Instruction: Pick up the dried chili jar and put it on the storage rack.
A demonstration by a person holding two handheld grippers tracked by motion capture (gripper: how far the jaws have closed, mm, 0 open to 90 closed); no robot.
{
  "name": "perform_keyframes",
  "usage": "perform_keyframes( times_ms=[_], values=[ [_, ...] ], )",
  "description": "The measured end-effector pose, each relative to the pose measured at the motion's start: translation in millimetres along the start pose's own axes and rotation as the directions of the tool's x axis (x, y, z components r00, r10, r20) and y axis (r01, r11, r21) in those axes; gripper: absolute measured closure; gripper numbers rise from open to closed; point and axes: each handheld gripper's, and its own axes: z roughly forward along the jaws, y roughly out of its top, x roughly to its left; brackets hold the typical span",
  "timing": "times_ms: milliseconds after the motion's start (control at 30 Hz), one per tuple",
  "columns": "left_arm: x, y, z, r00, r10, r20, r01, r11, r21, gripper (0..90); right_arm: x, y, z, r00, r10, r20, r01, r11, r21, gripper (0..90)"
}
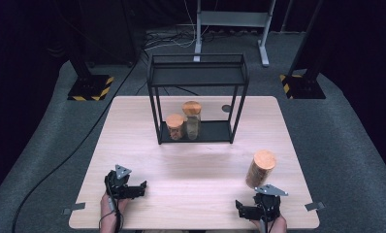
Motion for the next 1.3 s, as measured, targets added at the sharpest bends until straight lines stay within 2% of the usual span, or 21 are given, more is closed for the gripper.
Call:
perform_keyframes(
  times_ms=[267, 433, 700, 800, 1000, 1233, 1300],
  values=[
    [-0.2, 0.0, -0.1, 1.0000, 0.001, -0.001, -0.001, 1.0000, -0.001, 0.1, -9.6, 5.7, -2.9, 0.9990, -0.002, 0.044, 0.003, 0.999, -0.035, 0.0],
    [-0.1, 0.0, -0.1, 1.0000, 0.001, -0.001, -0.001, 1.0000, -0.001, 0.1, -15.6, 9.5, -4.6, 0.9978, 0.005, 0.065, 0.000, 0.997, -0.083, 0.0],
    [0.0, 0.0, 0.0, 1.0000, 0.000, 0.000, 0.000, 1.0000, 0.000, 0.1, -21.0, 18.8, -9.9, 0.9956, -0.005, 0.093, 0.022, 0.984, -0.177, 0.0],
    [0.1, 0.0, 0.0, 1.0000, 0.000, 0.002, 0.000, 1.0000, 0.000, 0.1, -21.7, 23.9, -12.3, 0.9937, -0.014, 0.111, 0.037, 0.977, -0.212, 0.0],
    [0.1, 0.1, 0.0, 1.0000, 0.001, 0.004, -0.001, 1.0000, 0.001, 0.1, -21.2, 36.5, -18.0, 0.9910, -0.025, 0.131, 0.063, 0.955, -0.289, 0.0],
    [0.2, 0.1, 0.1, 1.0000, 0.001, 0.006, -0.001, 1.0000, 0.001, 0.1, -19.8, 51.8, -23.5, 0.9848, -0.062, 0.162, 0.120, 0.918, -0.377, 0.0],
    [0.2, 0.1, 0.1, 1.0000, 0.001, 0.006, -0.001, 1.0000, 0.001, 0.1, -20.9, 55.6, -23.1, 0.9853, -0.061, 0.160, 0.120, 0.913, -0.390, 0.0]
  ],
)
